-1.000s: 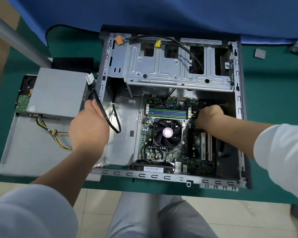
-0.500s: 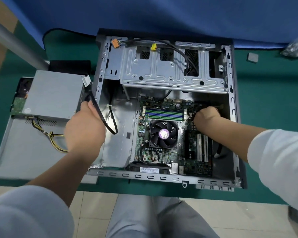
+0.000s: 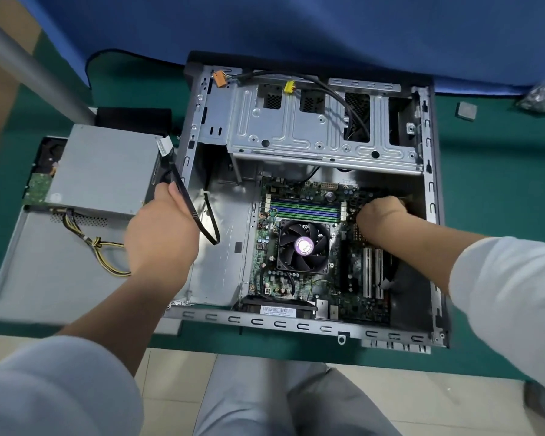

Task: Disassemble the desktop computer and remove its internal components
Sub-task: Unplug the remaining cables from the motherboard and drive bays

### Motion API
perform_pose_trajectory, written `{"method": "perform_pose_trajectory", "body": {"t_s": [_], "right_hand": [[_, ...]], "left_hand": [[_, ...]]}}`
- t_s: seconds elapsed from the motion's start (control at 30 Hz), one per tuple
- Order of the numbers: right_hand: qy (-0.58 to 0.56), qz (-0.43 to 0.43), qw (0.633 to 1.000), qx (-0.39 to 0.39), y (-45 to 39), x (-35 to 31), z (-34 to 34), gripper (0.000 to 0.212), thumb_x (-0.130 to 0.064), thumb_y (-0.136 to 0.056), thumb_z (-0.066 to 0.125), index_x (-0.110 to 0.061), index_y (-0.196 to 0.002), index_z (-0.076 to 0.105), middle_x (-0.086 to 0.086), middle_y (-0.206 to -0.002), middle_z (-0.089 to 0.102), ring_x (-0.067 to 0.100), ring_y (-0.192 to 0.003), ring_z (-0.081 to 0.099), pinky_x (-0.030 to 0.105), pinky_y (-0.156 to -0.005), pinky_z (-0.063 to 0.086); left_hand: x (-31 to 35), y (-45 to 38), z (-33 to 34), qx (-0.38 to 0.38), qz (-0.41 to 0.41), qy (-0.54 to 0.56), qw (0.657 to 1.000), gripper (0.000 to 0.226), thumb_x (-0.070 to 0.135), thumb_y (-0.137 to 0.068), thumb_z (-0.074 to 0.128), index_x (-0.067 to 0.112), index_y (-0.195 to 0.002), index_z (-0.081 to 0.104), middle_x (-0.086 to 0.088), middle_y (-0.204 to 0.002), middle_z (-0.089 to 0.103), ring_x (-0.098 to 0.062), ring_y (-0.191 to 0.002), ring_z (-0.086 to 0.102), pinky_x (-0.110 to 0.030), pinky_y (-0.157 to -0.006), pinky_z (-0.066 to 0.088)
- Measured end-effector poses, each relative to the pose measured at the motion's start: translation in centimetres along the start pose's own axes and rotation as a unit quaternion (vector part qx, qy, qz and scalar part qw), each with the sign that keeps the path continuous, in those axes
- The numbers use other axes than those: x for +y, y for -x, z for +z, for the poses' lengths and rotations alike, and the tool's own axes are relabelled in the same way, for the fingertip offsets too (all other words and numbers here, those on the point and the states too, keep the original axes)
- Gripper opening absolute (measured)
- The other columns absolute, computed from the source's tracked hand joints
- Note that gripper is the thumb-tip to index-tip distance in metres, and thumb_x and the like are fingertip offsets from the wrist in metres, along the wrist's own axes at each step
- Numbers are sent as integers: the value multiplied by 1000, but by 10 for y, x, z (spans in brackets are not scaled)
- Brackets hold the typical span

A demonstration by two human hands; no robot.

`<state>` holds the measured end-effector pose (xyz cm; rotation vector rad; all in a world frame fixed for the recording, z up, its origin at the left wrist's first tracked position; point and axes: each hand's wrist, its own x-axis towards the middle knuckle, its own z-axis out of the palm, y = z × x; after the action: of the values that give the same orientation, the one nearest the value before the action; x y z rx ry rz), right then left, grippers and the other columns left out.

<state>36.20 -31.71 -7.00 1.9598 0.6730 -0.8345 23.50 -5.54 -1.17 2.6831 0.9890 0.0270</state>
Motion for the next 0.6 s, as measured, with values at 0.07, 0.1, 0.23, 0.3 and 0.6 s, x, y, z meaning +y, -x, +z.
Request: {"method": "perform_pose_trajectory", "body": {"t_s": [0.07,0.1,0.23,0.3,0.6], "right_hand": [[28,-7,1000,11,3,-3,6,32,-3,-93,43,-8,-120,59,5,-120,62,28,-103,62,35,-56,43],[17,-1,1000,13,5,-7,9,32,-3,-92,44,-8,-118,61,5,-118,63,28,-100,63,35,-55,43],[-56,43,997,-3,3,-19,-2,31,-5,-90,45,-12,-115,62,3,-117,62,24,-102,61,33,-64,46],[-30,38,999,-5,0,-13,-7,32,-6,-91,45,-12,-118,60,3,-121,61,24,-106,59,33,-68,47],[-29,26,999,32,1,-12,4,32,-5,-92,42,-13,-116,62,0,-119,62,23,-105,61,32,-59,42]], "left_hand": [[0,-1,1,-4,-1,0,1000,36,33,-103,13,11,-92,40,-7,-58,43,-30,-57,44,-37,-56,33],[0,0,0,-7,-3,0,1000,36,33,-103,13,11,-93,40,-6,-58,42,-31,-60,46,-38,-57,34],[1,-1,-1,-8,-9,2,1000,35,33,-103,13,12,-93,40,-5,-58,42,-30,-60,44,-37,-57,33],[1,-1,-1,-4,-5,1,1000,35,32,-103,14,12,-92,40,-5,-57,42,-30,-59,44,-37,-56,32],[0,-1,0,-3,-8,5,1000,35,32,-103,14,12,-92,40,-4,-57,41,-28,-57,41,-37,-56,32]]}}
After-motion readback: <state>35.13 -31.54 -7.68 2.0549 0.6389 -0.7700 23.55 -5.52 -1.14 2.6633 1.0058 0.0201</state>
